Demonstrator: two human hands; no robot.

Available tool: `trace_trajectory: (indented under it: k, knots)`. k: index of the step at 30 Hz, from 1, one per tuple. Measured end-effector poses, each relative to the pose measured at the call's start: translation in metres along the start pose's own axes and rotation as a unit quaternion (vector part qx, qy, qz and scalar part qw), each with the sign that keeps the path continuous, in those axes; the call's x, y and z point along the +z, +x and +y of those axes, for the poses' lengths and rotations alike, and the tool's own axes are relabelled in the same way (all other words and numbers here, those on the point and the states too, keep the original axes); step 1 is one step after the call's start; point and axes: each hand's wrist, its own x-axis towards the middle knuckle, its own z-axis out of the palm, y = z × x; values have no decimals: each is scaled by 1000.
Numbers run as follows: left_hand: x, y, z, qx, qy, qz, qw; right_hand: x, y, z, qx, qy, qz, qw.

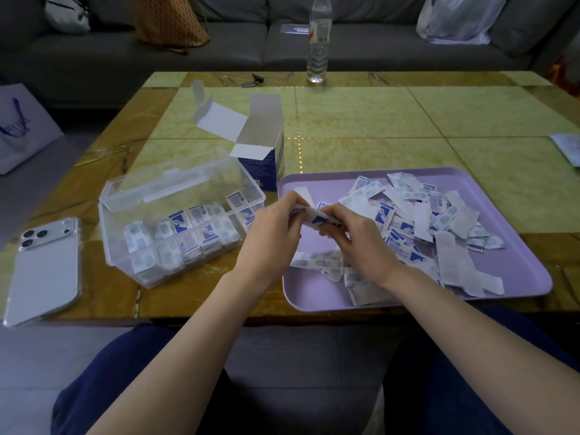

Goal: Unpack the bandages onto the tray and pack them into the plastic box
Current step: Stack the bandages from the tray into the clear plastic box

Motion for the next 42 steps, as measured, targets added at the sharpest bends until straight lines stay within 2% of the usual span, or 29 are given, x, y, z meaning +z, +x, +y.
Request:
trace_trajectory:
  k: [7, 17, 20, 23, 26, 30, 34, 37, 42]
  knots:
    - [-19, -4, -3, 25, -28, 74, 997, 5, -1, -23, -6, 17, -16, 1000]
    - [-62, -10, -20, 30, -31, 165, 985, 23, 13, -70, -11, 83, 12, 996]
    - [-74, -12, -25, 15, -45, 163, 986, 32, 18, -80, -7, 38, 0, 999]
    - [-91, -16, -27, 12, -46, 150, 988, 37, 26, -92, -54, -56, -6, 997]
    - [-107, -22, -29, 8, -21, 140, 990, 42, 35, -111, -99, -65, -6, 993]
    - [-126, -30, -34, 10, -9, 146, 989, 55, 46, -137, -96, -52, -32, 993]
    - [-145, -35, -48, 2, 30, 181, 983, 68, 62, -156, -82, -56, -66, 993]
    - [-155, -42, -65, -50, 93, 185, 977, 77, 77, -165, -55, -63, -86, 993]
    - [-163, -62, -85, -205, 161, 109, 959, 95, 108, -161, 122, -14, -164, 979]
